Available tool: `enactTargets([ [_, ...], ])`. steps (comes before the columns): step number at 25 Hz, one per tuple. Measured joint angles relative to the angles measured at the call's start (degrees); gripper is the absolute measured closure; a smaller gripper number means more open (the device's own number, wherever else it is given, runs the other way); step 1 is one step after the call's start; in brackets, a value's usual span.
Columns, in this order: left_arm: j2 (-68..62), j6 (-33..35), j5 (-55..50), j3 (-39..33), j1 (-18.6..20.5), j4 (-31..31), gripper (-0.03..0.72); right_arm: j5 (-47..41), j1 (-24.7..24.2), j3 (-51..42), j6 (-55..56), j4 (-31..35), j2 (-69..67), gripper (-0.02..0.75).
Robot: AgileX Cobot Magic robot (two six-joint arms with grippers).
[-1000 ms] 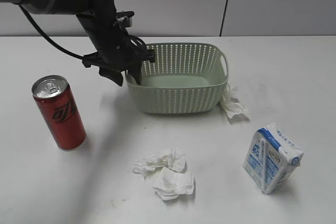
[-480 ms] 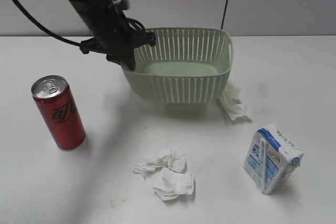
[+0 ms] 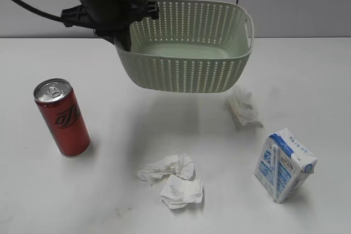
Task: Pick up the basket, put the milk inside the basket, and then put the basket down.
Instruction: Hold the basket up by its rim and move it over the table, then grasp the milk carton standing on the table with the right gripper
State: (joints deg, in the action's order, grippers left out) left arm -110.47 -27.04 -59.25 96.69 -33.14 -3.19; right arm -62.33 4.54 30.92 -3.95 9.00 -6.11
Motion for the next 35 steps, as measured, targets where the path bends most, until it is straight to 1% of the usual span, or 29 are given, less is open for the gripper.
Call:
enactTargets([
  [2,0.5,-1.3,-0.2,-0.5,-2.2,0.2,0.68,-1.1,0.0,1.5,-1.3,1.9,-3.7,0.166],
  [6,0.8,-7.4,-0.2,-3.7,-5.0,1.9,0.68,-4.7,0.0,5.1,-6.7,4.9,-12.2,0.166],
  [8,0.8,-8.8,-0.1,-5.2,-5.1,2.3,0.68,-5.7,0.0,6.1,-9.4,5.8,-16.0,0.166],
  [12,0.8,-9.4,1.4,-6.7,-5.1,2.5,0.68,-5.8,0.0,6.5,-12.5,6.3,-23.8,0.166],
  [15,0.8,-9.6,3.6,-6.8,-5.1,2.5,0.68,-3.6,0.8,6.6,-14.7,7.8,-29.6,0.166],
  [19,0.8,-9.7,5.0,-6.8,-5.0,3.2,0.68,1.7,4.3,6.6,-15.9,8.2,-36.9,0.166],
  [24,0.8,-9.7,5.4,-6.8,-3.7,3.2,0.68,9.5,11.2,7.0,-14.4,6.6,-48.1,0.166],
  [29,0.2,-9.5,5.5,-6.8,-2.8,3.2,0.68,15.3,19.9,10.3,-6.3,-2.4,-60.3,0.166],
  [31,0.1,-9.2,5.7,-6.9,-2.8,3.2,0.68,17.6,21.1,11.1,-4.5,-4.1,-65.1,0.166],
  [35,0.0,-8.8,6.1,-6.9,-2.6,3.8,0.68,22.6,21.3,11.4,-3.4,-4.8,-73.5,0.166],
])
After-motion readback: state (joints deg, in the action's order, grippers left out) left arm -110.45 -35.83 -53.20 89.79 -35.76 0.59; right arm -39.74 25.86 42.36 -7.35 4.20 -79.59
